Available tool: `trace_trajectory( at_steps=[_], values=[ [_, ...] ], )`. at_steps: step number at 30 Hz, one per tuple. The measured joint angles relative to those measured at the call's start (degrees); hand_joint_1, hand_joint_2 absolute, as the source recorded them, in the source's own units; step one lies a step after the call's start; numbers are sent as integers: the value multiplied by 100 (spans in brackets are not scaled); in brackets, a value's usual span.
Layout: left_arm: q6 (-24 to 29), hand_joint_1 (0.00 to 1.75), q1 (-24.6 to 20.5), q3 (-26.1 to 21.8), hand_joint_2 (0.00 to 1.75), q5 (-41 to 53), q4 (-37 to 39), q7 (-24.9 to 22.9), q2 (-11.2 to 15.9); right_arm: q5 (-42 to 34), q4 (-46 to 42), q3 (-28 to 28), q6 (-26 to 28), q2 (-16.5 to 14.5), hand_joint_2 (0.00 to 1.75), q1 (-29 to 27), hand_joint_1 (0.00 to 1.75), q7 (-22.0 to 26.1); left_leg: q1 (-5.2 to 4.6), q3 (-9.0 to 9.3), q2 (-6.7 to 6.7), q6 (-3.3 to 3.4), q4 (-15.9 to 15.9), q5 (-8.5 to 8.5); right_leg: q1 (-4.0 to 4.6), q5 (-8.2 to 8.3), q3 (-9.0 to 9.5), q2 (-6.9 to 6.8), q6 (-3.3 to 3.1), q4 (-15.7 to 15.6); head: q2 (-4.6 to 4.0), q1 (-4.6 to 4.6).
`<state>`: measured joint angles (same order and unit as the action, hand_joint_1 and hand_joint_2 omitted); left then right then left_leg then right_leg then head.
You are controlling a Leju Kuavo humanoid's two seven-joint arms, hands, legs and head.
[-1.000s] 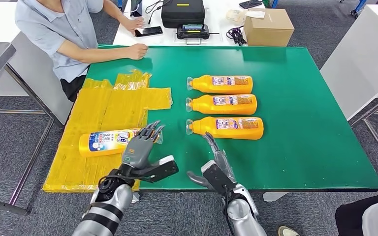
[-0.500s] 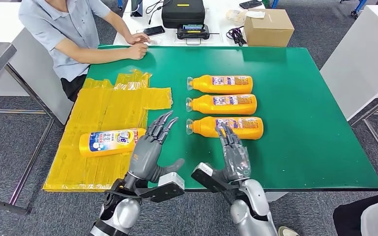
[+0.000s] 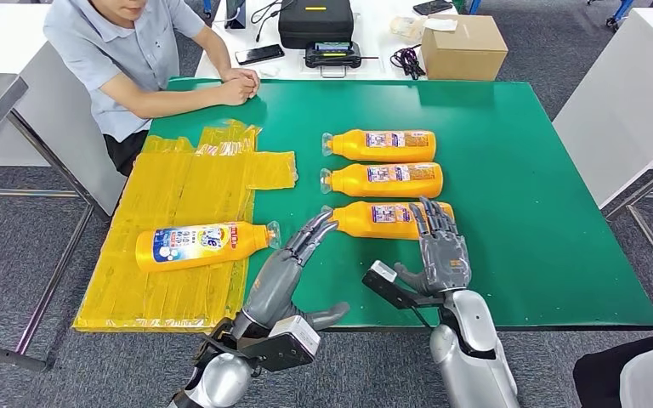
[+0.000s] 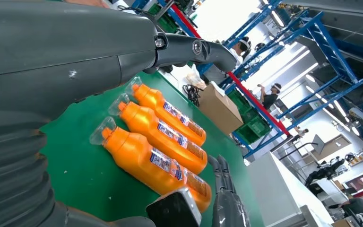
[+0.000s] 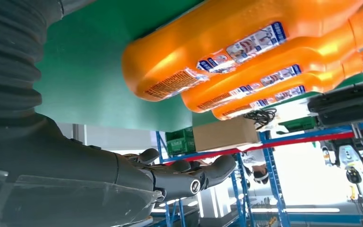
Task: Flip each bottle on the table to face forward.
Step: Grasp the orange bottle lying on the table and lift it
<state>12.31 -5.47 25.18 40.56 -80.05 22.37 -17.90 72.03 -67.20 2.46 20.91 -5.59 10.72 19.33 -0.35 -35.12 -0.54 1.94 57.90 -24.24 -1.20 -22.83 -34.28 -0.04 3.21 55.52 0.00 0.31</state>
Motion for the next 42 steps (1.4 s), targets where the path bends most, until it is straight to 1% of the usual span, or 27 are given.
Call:
trace_trajectory(
  at_steps=[15,30,35,42],
  values=[
    [11,0,-1,10,175,-38,-12,-7,0,56,261,-3,-58,6,175,90,0,-27,-2,-1,0,0,0,0,-1,0,0,0,0,0,0,-1],
    [13,0,0,13,175,-38,-12,-17,0,95,340,4,-123,6,175,95,0,-96,-2,-1,-1,0,0,0,-1,0,0,0,0,0,0,-1],
    [24,0,0,17,175,-24,-12,-20,0,76,393,4,-276,7,175,125,0,-230,-1,-1,0,0,0,0,-1,0,1,0,0,0,0,-1],
    [35,0,1,15,175,26,-14,-20,2,-6,657,-1,-628,40,175,272,0,-468,-2,-1,-1,0,0,0,-1,0,1,0,0,0,0,1]
  ],
)
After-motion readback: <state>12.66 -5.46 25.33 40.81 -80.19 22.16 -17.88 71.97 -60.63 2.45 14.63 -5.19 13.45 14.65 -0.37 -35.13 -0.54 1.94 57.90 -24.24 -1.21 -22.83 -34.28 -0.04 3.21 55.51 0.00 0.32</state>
